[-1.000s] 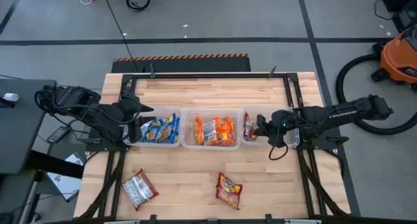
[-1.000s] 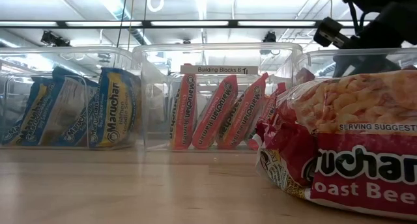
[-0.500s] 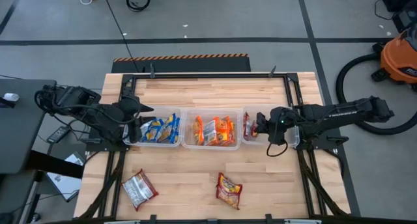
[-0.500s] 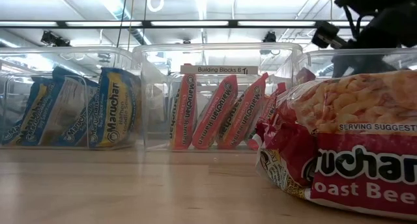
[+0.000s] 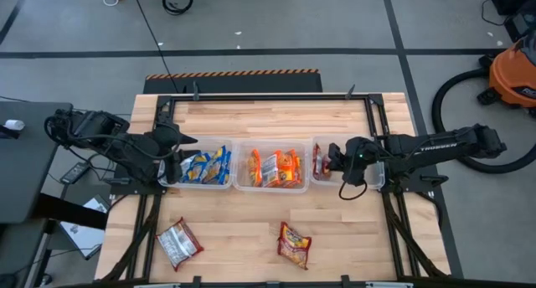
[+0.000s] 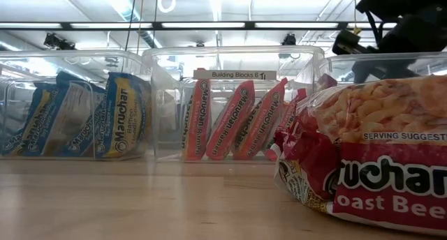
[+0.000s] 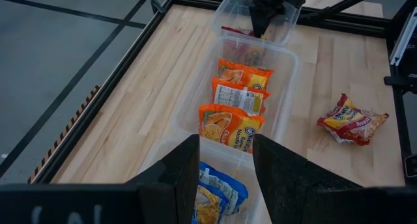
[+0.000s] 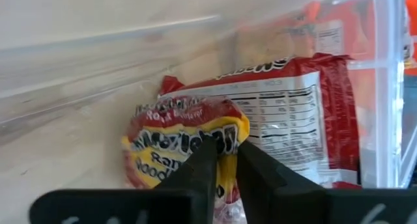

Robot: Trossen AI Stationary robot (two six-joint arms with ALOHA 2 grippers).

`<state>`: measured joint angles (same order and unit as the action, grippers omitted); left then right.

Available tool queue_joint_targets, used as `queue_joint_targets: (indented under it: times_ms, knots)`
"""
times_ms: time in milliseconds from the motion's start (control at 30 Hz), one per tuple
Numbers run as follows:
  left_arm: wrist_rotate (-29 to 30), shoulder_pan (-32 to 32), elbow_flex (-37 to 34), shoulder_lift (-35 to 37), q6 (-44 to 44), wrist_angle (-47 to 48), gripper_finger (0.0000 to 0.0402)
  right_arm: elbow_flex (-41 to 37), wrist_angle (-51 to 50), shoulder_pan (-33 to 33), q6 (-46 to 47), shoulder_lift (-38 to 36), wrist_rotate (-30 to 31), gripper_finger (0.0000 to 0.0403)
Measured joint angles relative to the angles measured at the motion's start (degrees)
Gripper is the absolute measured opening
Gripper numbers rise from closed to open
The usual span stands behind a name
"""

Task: Sort Maruchan noodles
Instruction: Put the red noodle pack into the right transparent bin

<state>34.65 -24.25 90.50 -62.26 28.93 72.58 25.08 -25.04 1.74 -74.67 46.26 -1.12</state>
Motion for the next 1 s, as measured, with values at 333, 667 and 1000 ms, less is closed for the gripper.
queue_joint_targets:
  times_ms: [333, 667, 1000]
  knots:
    - [0.0, 0.0, 0.0, 0.0, 0.0, 0.0, 0.0148, 0.4, 1.3, -0.7, 2.2, -0.1, 0.2, 0.0093]
    - [0.0, 0.0, 0.0, 0.0, 0.0, 0.0, 0.0148, 1.2, 1.4, -1.9, 3.1, -0.5, 0.7, 0.0130]
    - [0.0, 0.0, 0.0, 0.0, 0.0, 0.0, 0.0148, 10.1, -9.7, -0.6, 21.2, -0.6, -2.7, 0.0138]
